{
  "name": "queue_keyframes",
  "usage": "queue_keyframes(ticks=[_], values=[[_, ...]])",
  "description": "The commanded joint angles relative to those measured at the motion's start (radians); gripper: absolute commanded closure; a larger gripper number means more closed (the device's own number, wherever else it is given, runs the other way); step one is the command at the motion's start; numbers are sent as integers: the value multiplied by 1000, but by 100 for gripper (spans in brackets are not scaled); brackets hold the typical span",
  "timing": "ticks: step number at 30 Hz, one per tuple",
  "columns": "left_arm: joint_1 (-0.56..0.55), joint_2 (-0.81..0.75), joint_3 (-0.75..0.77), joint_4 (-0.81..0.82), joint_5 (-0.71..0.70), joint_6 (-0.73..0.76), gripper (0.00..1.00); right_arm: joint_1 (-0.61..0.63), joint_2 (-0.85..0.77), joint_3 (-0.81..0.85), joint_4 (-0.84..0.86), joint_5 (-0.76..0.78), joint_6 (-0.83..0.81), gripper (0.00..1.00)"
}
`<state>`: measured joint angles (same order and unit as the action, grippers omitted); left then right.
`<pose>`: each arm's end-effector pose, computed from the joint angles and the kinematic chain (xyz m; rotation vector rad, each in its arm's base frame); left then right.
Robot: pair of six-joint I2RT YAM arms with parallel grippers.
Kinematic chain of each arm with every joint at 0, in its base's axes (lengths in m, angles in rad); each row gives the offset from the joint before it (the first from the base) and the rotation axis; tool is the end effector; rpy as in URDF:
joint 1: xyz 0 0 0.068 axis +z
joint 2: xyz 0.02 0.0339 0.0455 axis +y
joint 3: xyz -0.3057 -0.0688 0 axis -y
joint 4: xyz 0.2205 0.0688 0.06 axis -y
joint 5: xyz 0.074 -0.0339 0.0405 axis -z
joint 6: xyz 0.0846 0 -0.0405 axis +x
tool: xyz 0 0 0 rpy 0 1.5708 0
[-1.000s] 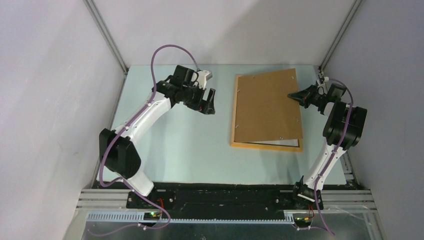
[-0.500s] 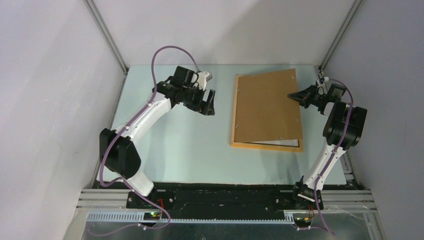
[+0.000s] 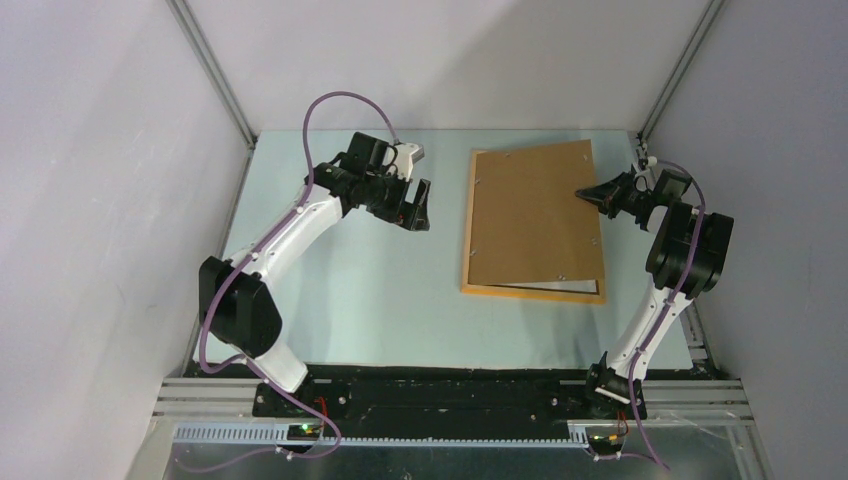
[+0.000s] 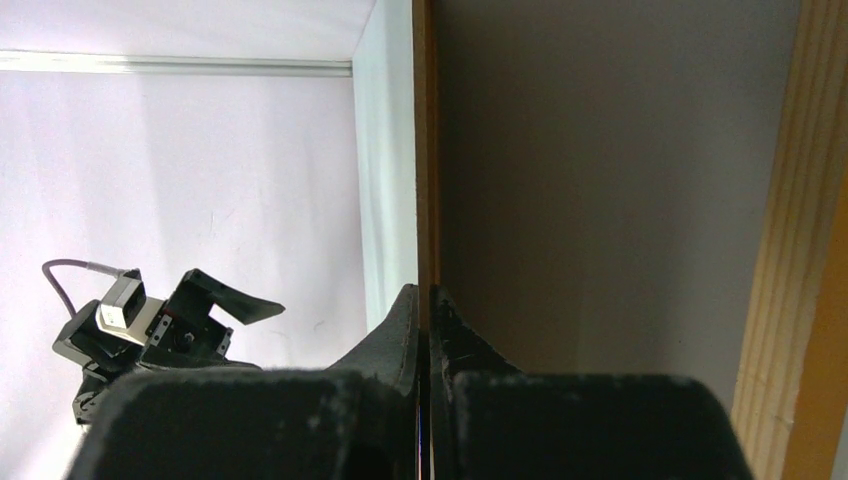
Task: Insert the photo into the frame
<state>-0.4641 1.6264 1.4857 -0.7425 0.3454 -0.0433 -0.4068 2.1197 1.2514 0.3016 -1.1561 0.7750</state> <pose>0.3102 -0.1873 0.3285 0.6710 2.3985 -0.6431 0.4521 -0.1105 0.1867 0.5040 1.9987 1.4396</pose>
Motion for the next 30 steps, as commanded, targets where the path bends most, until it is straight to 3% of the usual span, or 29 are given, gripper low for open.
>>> queue_keyframes(ticks=[1,30], values=[[5,-46,-5,21,-3,25,7,1,0,-10,54,-37,41,100],[5,-50,-12,22,-2,29,7,-3,76,-21,65,-47,0,100]])
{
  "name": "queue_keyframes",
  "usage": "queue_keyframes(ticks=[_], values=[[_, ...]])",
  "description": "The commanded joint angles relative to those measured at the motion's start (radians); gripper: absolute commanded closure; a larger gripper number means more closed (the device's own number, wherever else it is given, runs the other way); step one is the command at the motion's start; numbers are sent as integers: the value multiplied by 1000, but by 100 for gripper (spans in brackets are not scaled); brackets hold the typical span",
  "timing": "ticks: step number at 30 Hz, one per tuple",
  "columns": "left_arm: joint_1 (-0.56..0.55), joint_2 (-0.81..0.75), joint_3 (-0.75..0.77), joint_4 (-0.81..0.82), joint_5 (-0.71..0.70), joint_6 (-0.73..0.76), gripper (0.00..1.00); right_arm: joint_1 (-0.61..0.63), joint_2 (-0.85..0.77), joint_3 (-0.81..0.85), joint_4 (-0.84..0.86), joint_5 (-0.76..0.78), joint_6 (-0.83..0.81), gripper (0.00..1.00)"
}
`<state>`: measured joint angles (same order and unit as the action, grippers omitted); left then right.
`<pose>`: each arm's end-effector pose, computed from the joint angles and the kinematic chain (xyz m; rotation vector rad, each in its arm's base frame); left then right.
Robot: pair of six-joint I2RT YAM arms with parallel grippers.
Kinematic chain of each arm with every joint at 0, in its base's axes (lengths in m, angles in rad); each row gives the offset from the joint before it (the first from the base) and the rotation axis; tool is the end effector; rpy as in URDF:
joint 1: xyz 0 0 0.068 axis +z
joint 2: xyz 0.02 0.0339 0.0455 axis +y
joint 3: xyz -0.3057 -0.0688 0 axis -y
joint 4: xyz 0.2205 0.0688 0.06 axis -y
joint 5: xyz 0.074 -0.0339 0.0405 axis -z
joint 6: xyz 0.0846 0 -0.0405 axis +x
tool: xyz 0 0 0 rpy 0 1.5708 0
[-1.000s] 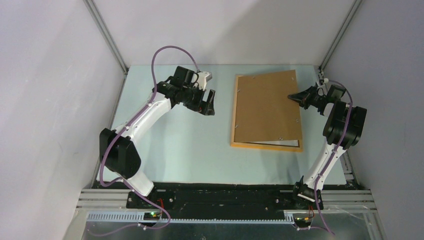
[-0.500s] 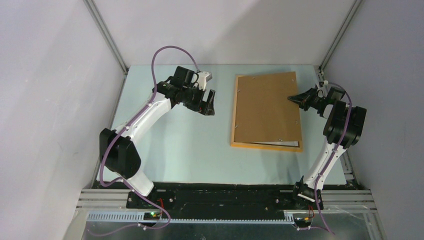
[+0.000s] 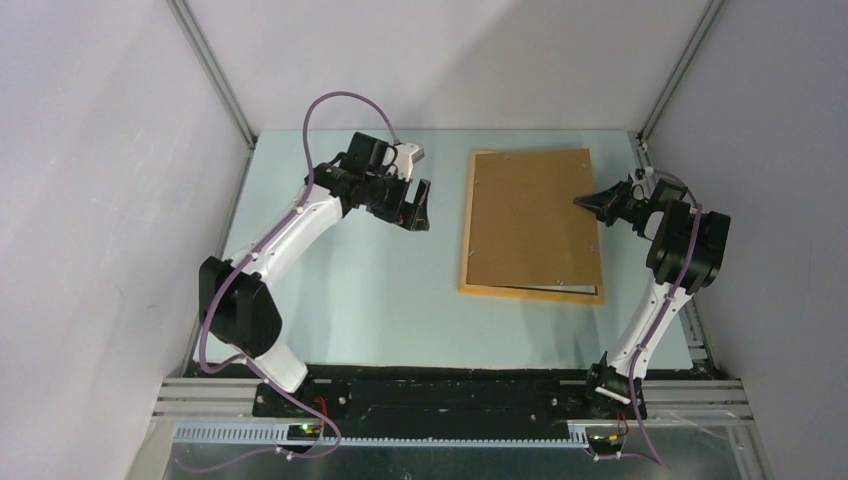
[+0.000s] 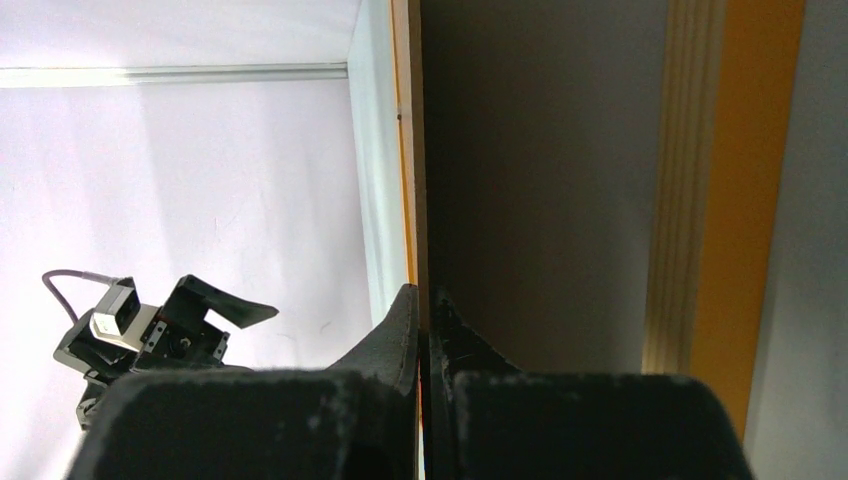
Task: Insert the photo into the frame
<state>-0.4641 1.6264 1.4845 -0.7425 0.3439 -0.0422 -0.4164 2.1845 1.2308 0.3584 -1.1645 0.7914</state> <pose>0.3102 -0.1872 0.3281 0.6716 2.3994 -0.6407 0.4535 -0.1156 0.1581 0.5507 2.0066 1.4649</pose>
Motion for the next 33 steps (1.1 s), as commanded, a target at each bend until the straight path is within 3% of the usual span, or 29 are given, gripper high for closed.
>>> queue_keyframes(ticks=[1,12,20,33], values=[[5,-51,-11,22,-1,29,7,6,13,-1,3,-37,-24,100],[5,-53,-12,23,1,30,7,-5,12,-1,-53,-27,-83,86],[5,-53,-13,23,0,30,7,-4,11,1,-93,-10,-124,69],[5,-54,-15,22,0,32,7,37,13,68,-246,25,-240,66]])
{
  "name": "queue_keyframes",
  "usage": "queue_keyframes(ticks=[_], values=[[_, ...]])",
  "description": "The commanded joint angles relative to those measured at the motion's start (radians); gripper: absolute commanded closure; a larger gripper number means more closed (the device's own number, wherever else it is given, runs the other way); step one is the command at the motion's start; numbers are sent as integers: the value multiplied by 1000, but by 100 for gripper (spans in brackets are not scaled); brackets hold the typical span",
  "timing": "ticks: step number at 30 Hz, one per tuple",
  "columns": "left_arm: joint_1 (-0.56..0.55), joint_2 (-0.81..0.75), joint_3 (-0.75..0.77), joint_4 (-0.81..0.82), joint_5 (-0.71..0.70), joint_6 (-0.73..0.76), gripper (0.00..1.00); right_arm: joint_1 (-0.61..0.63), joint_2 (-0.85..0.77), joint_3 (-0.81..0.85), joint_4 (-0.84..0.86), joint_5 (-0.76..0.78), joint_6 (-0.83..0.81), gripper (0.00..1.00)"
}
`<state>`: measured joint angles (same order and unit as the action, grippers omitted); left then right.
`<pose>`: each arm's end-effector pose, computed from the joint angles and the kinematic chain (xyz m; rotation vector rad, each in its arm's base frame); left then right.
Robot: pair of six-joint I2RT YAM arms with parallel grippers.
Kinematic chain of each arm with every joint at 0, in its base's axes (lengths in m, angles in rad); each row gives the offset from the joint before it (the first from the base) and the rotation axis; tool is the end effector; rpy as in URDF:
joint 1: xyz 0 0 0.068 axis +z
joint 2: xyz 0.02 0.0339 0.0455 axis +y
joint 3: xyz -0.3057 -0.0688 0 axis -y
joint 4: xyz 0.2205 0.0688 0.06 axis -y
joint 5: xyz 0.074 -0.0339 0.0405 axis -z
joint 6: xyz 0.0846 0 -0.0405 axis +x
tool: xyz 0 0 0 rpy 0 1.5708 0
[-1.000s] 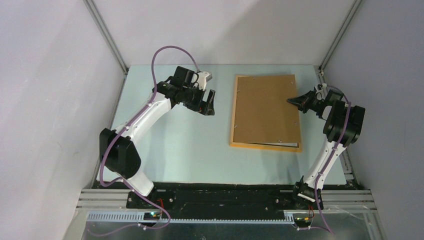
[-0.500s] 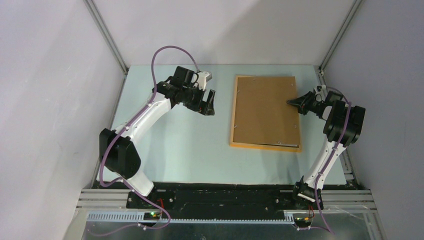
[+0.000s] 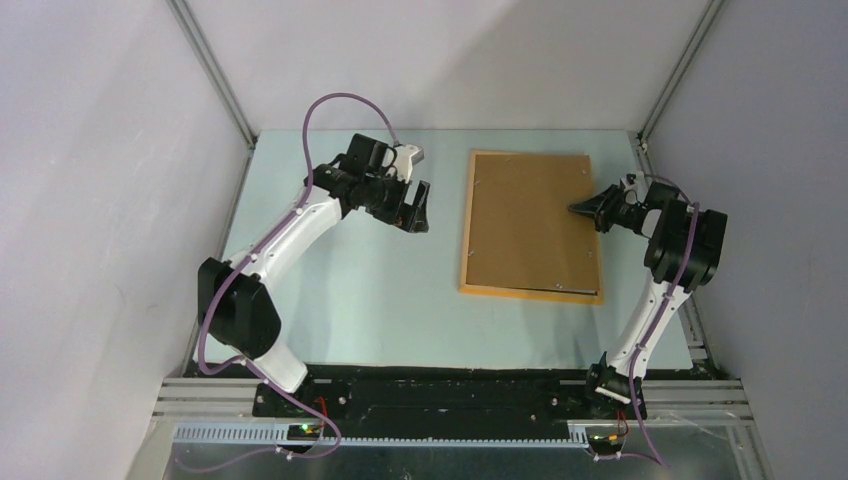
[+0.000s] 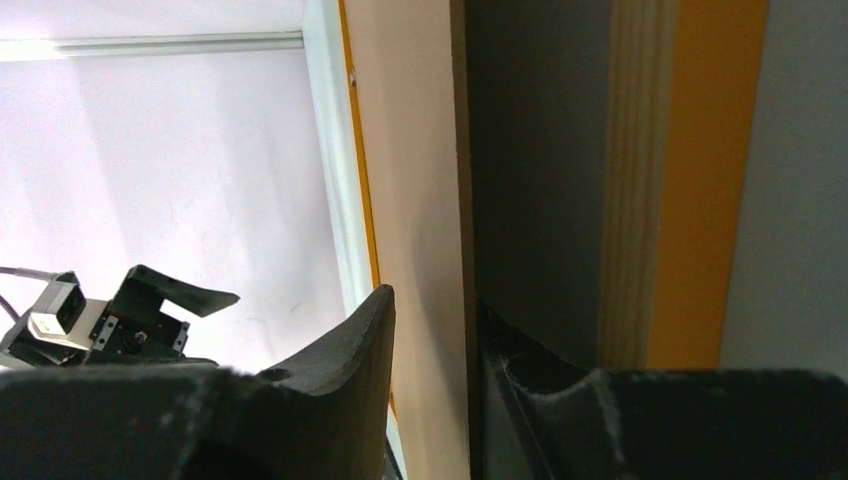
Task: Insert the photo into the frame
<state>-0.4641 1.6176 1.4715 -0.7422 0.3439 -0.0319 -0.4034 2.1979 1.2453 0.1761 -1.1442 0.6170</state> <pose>0.3075 -0.1858 0.3269 0.6837 2.3985 -0.6361 0.4476 -0.1073 0.1397 0.5279 2.0988 1.4311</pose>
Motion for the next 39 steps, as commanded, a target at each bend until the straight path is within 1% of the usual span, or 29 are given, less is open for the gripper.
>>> queue_keyframes(ticks=[1,8,24,28,33,36,39], values=[[5,-44,-2,22,1,22,7,26,-1,62,-73,11,-72,65],[5,-46,-3,23,1,23,7,33,-1,110,-162,40,-123,60],[5,-13,-1,23,5,20,7,78,7,173,-288,99,-191,56],[5,1,5,21,10,14,7,80,4,172,-327,105,-218,59],[5,34,22,22,12,2,7,82,6,192,-346,102,-220,67],[5,68,37,22,7,-4,7,89,22,227,-419,108,-256,68],[6,108,60,22,7,-11,8,95,29,249,-455,121,-271,66]])
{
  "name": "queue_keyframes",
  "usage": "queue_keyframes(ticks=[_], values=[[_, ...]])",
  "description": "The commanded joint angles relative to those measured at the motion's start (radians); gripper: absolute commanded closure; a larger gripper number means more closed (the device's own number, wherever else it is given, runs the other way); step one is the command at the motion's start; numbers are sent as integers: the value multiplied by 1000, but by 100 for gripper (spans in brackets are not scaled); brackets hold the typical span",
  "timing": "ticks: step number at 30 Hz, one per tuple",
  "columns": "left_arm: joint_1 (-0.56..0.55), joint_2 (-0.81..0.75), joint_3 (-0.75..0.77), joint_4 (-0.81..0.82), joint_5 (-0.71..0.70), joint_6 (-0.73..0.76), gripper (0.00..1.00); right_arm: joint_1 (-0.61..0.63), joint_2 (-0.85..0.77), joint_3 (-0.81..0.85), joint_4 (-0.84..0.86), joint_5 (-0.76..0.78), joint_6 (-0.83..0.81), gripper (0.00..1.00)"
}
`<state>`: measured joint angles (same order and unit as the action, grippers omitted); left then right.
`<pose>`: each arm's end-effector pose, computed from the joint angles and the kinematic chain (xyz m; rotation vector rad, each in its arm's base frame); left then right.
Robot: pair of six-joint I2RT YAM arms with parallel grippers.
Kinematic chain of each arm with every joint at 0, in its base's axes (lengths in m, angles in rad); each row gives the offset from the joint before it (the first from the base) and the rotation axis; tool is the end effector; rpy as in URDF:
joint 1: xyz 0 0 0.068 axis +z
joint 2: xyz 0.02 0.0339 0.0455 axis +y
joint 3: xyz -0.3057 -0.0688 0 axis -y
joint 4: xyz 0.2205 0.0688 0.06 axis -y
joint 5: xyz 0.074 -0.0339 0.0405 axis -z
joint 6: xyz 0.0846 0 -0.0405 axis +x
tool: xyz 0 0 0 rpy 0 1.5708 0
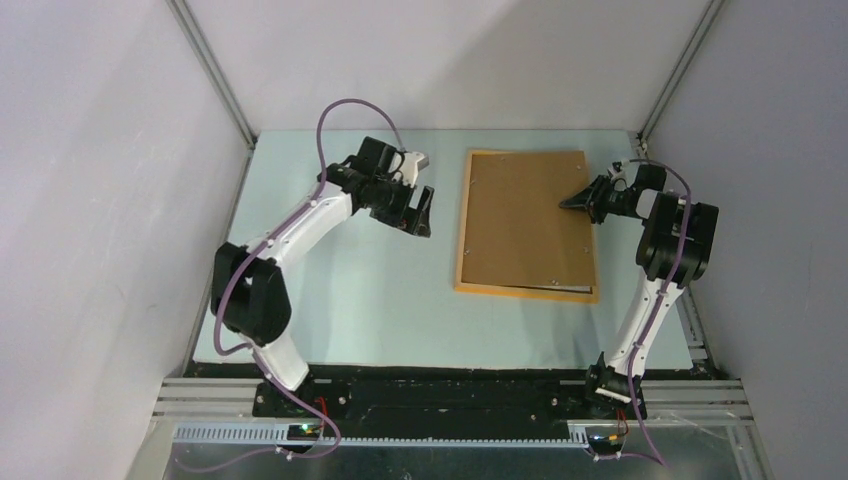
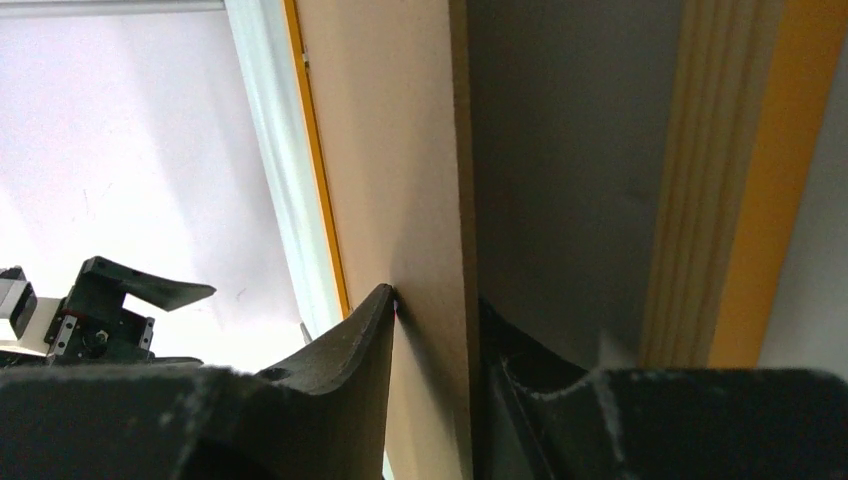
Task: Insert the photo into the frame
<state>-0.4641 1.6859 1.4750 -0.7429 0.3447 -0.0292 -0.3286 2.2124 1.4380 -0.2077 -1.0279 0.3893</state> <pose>0.3200 -0.1922 0.3044 0.6897 2.4647 -0.6302 0.4662 -0.0824 0.1492 0.4361 2.2746 1.3092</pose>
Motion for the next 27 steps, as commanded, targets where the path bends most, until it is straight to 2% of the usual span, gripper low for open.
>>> queue_keyframes(ticks=[1,10,17,24,27], values=[[5,65,72,23,7,-17,8,23,15,59,-76,7,-51,66],[-8,259,194,23,13,-45,8,43,18,64,-104,32,-68,61],[-44,360,292,29,-17,-71,8,58,2,44,-85,55,-57,53],[-67,422,339,43,-23,-93,8,62,-27,24,-104,97,-77,35],[-69,438,348,43,-21,-98,8,64,-36,19,-116,109,-90,30]])
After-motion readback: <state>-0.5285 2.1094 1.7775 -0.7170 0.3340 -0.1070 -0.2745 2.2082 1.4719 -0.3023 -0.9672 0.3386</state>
